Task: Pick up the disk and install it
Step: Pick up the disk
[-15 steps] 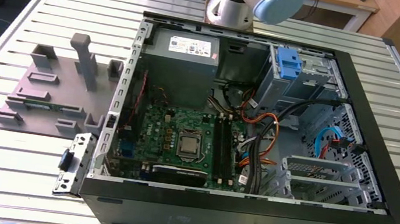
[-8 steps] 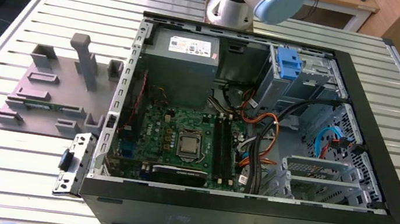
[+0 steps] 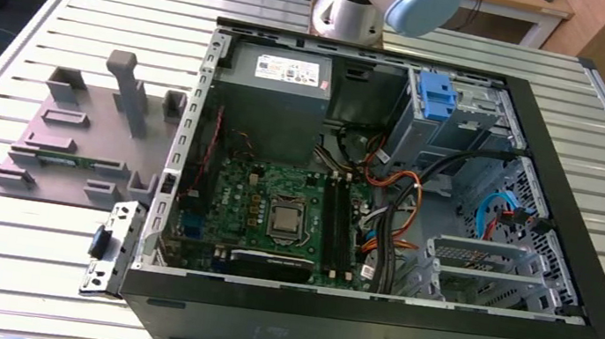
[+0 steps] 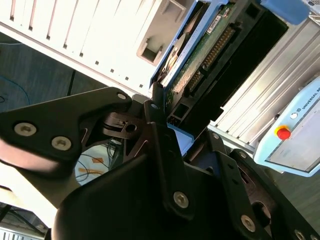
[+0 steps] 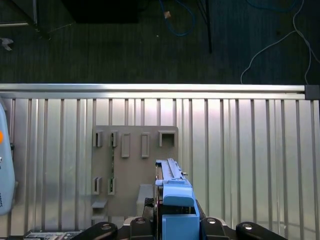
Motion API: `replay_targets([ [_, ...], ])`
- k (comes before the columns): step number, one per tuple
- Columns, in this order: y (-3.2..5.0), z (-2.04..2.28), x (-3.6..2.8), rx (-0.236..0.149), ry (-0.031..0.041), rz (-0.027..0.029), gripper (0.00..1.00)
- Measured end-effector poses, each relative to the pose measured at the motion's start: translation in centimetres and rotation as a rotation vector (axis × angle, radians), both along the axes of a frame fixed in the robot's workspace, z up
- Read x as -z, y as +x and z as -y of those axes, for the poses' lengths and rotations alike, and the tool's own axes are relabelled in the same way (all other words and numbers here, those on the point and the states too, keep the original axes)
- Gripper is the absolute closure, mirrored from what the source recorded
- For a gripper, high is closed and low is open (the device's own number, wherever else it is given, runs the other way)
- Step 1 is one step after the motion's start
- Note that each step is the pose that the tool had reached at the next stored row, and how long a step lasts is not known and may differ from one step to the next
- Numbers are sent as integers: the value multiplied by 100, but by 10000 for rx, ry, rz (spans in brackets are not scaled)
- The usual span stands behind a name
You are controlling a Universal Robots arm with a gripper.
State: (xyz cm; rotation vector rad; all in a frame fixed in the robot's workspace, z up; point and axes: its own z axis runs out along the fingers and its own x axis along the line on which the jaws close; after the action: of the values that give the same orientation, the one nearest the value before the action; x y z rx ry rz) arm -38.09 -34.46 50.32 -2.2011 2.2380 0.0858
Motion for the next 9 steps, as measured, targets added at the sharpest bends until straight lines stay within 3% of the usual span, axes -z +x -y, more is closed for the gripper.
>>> replay_targets([
  [9,127,0,0,0,0,-3,63],
])
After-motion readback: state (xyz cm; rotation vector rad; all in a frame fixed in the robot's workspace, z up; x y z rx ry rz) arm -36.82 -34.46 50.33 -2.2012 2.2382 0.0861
